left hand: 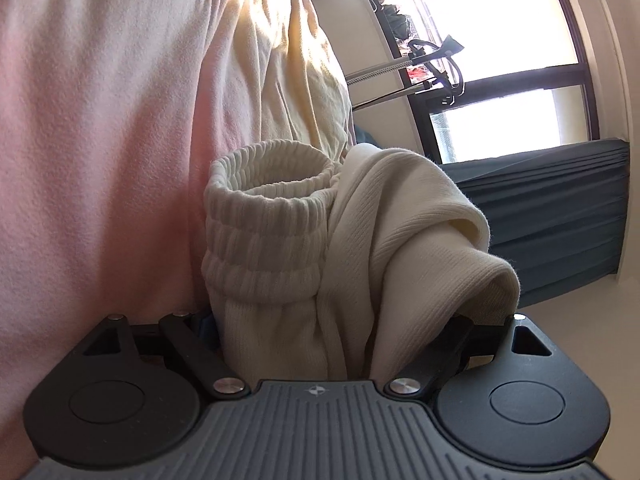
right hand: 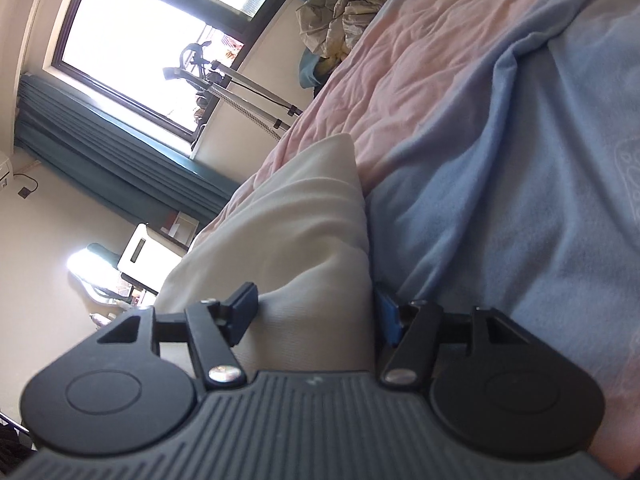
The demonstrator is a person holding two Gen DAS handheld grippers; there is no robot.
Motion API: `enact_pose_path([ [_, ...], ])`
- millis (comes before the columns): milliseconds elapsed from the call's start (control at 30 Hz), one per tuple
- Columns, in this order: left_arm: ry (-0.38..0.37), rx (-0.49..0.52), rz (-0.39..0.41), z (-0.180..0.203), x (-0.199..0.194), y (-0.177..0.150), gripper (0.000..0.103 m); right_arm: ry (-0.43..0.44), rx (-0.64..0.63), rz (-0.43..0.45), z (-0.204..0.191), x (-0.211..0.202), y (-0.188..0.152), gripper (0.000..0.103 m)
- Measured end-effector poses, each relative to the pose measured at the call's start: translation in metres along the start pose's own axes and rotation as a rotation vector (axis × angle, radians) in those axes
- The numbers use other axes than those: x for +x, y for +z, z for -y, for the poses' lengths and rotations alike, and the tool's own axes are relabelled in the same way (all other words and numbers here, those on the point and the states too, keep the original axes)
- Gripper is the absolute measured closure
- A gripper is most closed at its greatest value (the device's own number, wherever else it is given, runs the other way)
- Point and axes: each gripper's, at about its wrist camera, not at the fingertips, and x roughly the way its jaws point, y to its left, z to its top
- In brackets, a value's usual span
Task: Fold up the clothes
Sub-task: 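Lift and carry the folded pants toward the pink garment with both grippers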
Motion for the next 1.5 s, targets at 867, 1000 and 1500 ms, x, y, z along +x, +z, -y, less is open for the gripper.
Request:
enact_pose_path([
  [867, -0.161, -0.040, -0.139, -0.004, 0.024, 0.035, 0.024, -0.157, -0.235, 0.133, -0.045, 0.032, -0.023, 0.035],
  [1000, -0.178, -0.060, -0.159, -0.010, 0.031, 0.037, 0.020, -0.185, -0.258, 0.113, -0.052, 0.039, -0.018, 0.035],
  [1500, -0.132, 0.049, -0.160, -0.004, 0.031, 0.044, 0.054, -0.340, -0.339, 0.149, -0.065, 0.044, -0.030, 0.062],
])
